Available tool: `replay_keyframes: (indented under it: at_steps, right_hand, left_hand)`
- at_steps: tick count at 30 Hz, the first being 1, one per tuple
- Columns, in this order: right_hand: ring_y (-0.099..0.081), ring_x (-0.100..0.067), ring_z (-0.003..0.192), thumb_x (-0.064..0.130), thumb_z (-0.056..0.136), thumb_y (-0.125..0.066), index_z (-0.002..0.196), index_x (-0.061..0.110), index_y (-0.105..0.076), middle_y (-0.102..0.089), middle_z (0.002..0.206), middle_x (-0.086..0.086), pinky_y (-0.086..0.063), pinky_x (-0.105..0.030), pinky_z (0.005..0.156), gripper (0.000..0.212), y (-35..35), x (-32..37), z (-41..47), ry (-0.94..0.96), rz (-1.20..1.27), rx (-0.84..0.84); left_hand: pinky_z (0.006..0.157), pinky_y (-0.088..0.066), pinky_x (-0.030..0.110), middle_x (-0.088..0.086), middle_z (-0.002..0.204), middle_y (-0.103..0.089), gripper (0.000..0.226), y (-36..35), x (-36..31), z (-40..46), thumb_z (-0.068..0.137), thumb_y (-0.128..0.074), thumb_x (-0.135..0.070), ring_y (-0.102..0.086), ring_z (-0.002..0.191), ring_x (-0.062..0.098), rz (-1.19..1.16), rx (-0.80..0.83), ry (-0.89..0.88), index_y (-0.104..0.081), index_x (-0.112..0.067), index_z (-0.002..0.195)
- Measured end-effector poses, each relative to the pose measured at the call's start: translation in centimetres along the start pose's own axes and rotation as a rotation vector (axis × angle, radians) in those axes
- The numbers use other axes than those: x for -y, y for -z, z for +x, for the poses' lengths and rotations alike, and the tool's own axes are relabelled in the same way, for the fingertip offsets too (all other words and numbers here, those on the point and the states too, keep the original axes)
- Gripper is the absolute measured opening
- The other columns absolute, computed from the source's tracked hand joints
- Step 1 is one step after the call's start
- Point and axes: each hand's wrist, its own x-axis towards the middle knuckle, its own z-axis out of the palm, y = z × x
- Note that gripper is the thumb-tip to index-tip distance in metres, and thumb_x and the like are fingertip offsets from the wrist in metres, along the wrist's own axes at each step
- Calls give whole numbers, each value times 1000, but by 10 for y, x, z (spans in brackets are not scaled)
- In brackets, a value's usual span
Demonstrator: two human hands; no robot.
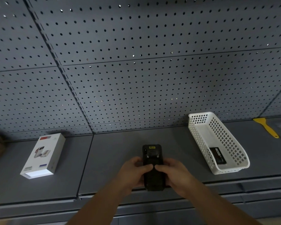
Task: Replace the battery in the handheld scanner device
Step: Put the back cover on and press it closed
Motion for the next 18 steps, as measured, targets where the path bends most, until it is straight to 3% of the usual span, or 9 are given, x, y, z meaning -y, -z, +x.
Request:
replay_keyframes:
  at_steps: [7, 12, 18]
  right_hand:
    - [-76, -35, 110, -7, 90, -68, 129, 14, -67, -79, 121, -14, -63, -52, 87, 44, 7, 1, 1, -59, 4, 116]
    - [-75, -30, 112, -7, 91, -69, 132, 14, -67, -78, 124, -10, -64, -49, 89, 45, 6, 1, 1, -28, -39, 115]
    - [-75, -35, 112, -11, 90, -67, 131, 7, -65, -78, 122, -15, -62, -52, 94, 45, 6, -2, 3, -58, 19, 120]
  left_hand:
    - [72, -65, 32, 18, 116, -75, 35, 6, 4, 2, 89, -70, 7, -77, 99, 29, -38, 79, -16, -65, -4, 122]
    - [81, -65, 39, 15, 111, -78, 34, 11, 9, 4, 87, -71, 10, -77, 100, 29, -35, 77, -52, -68, -4, 118]
    - [76, -64, 32, 10, 111, -79, 42, 15, 7, 4, 84, -73, 11, -78, 98, 22, 8, 109, -9, -66, -6, 122]
